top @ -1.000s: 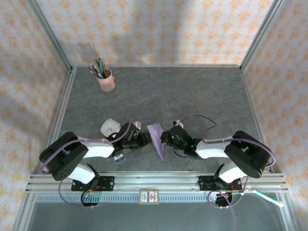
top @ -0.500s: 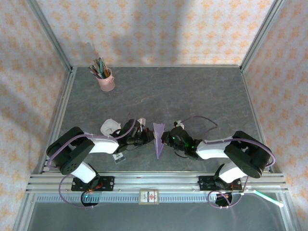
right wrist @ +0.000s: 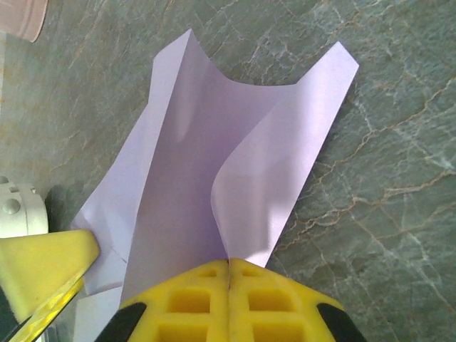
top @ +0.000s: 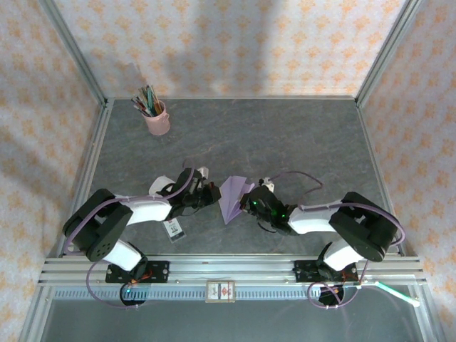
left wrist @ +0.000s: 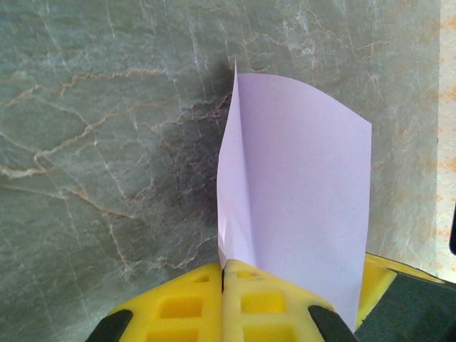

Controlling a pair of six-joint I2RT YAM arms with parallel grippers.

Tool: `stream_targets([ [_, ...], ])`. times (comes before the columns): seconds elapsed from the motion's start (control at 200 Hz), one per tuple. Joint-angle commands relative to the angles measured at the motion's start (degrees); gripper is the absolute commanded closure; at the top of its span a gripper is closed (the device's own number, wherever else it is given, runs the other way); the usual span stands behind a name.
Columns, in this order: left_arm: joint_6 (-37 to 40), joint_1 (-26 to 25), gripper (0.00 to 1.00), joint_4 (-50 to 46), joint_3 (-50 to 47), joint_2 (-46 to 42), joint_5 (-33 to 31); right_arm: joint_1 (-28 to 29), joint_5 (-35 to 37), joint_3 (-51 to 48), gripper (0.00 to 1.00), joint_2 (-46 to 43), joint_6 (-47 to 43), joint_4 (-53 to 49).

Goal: Fold a paper plane with a square sheet of paper (pick it up from the middle)
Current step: Turn over a paper plane at the center of the table.

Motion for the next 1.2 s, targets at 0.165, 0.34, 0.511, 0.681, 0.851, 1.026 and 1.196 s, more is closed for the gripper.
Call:
stream_targets([
  [0.165,3.5,0.8,1.0,-3.0,2.4,1.4,0.4,-0.3,2.1,1.8,0.91,1.8,1.2,0.4],
  [0.34,2.9,0.8,0.93,-1.5,1.1,2.1,1.0,-0.3,1.6,1.4,0.82,-0.7,0.0,1.6],
  [0.511,3.0,0.8,0.8,-1.9,1.4,1.5,0.8,-0.3,0.8,1.2,0.79,-0.7,-0.4,1.5],
  [0.681,4.6,0.8,0.65,-6.9,2.4,-1.8,-3.3,-0.3,0.3,0.5,0.77,-1.3,-0.3,1.3],
  [0.851,5.7,0.5,0.46,-12.0,2.7,-8.3,-8.6,-0.4,1.2,0.2,0.74,-3.9,-1.2,-1.1],
  [1.026,6.2,-3.4,0.43,-16.7,4.6,-12.6,-13.4,-0.8,2.6,-0.3,0.68,-8.1,-2.7,-5.1],
  [1.196,7.2,-9.5,0.45,-20.1,10.3,-7.6,-15.8,-2.7,7.6,0.9,0.59,-14.3,-6.9,-13.8],
])
